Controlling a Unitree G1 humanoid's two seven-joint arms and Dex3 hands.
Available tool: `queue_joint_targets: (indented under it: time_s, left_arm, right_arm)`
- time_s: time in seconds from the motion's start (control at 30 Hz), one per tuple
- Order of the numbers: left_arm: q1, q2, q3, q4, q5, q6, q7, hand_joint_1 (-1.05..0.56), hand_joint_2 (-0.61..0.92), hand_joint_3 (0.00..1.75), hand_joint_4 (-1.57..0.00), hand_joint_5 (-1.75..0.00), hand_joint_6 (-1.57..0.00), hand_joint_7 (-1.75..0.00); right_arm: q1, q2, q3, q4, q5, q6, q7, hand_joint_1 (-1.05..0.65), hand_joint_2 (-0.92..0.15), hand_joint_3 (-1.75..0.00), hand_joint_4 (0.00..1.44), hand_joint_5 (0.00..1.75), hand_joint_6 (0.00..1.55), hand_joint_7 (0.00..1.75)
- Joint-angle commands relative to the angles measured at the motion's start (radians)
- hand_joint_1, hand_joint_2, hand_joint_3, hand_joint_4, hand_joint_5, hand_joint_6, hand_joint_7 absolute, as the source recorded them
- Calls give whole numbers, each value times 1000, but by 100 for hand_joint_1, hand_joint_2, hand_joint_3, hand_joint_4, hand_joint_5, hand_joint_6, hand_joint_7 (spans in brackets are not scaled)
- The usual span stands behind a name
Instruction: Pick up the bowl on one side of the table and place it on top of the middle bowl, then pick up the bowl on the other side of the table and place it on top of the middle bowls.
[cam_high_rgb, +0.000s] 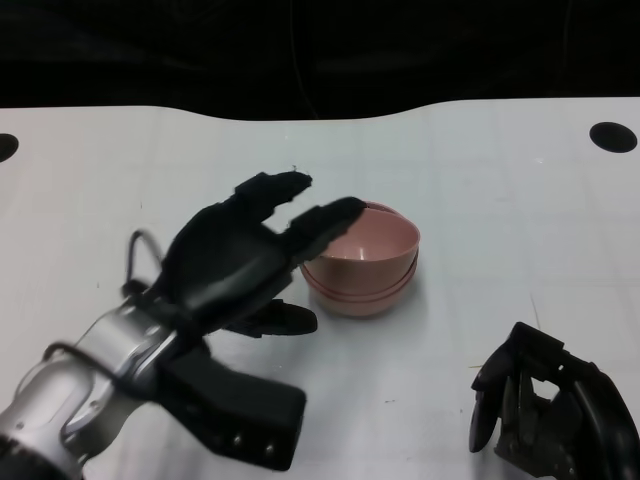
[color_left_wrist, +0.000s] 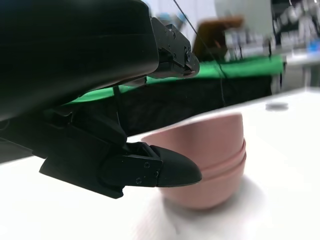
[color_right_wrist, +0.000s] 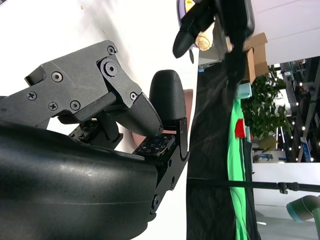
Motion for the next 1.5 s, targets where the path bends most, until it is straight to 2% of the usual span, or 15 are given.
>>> queue_joint_targets:
  time_s: [0.03,0.1,0.23,0.4,0.47,0.7,0.77,0.83,0.9,0.93,1.03,1.2,1.33,1.5]
  left_arm:
    - [69,7,57,40,-64,-90,125,-56,92,25,-2,-65,-28,-5]
    - [114,-4,90,61,-128,-162,167,-49,92,21,-17,-84,-41,-10]
    - [206,-15,145,58,-244,-250,160,-42,92,23,-28,-106,-59,-16]
    - [324,-28,208,25,-411,-348,106,-36,92,26,-40,-116,-72,-23]
    - [364,-39,225,17,-486,-378,68,-32,92,26,-46,-114,-76,-26]
    - [483,-136,263,-2,-824,-394,-134,-21,92,26,-64,-117,-91,-34]
    - [513,-159,271,-21,-921,-363,-203,-17,90,33,-72,-118,-94,-42]
    - [537,-175,282,-41,-993,-321,-264,-13,79,61,-79,-117,-90,-63]
    - [556,-189,297,-68,-1059,-256,-319,-12,74,76,-83,-121,-90,-73]
    - [564,-198,306,-83,-1097,-218,-344,-13,73,81,-83,-130,-90,-83]
    - [580,-237,333,-122,-1207,-109,-404,-14,67,86,-82,-150,-87,-111]
    - [590,-276,382,-135,-1284,-8,-492,-18,64,87,-84,-164,-81,-141]
    - [588,-301,416,-139,-1309,55,-538,-21,58,93,-87,-169,-78,-153]
    - [576,-326,451,-121,-1309,84,-592,-20,58,97,-88,-172,-77,-155]
  right_arm:
    - [3,-3,-6,-2,2,-2,-5,-19,-38,-138,85,171,81,152]
    - [5,-2,-5,-3,6,-1,-3,-19,-38,-138,86,171,81,151]
    - [9,-2,-2,-11,6,1,-3,-18,-38,-138,86,171,81,151]
    - [14,-4,-1,-16,15,1,5,-18,-39,-137,86,171,80,152]
    - [15,-5,0,-18,14,5,3,-18,-39,-136,86,171,80,152]
    - [15,-6,1,-25,23,22,7,-18,-40,-136,87,170,82,149]
    - [15,-7,0,-25,18,22,4,-19,-40,-136,87,170,82,149]
    - [14,-11,-3,-24,17,21,5,-19,-40,-135,87,170,82,149]
    - [14,-14,-5,-24,17,23,7,-19,-41,-135,88,169,82,149]
    - [14,-15,-6,-24,18,24,8,-19,-41,-135,88,169,82,148]
    - [14,-17,-10,-19,25,21,16,-19,-42,-133,88,168,82,148]
    - [14,-16,-16,-17,25,22,23,-19,-42,-133,88,167,82,147]
    - [13,-16,-18,-6,16,7,28,-19,-42,-133,89,166,82,147]
    - [12,-14,-20,-2,8,7,21,-20,-42,-132,91,164,84,145]
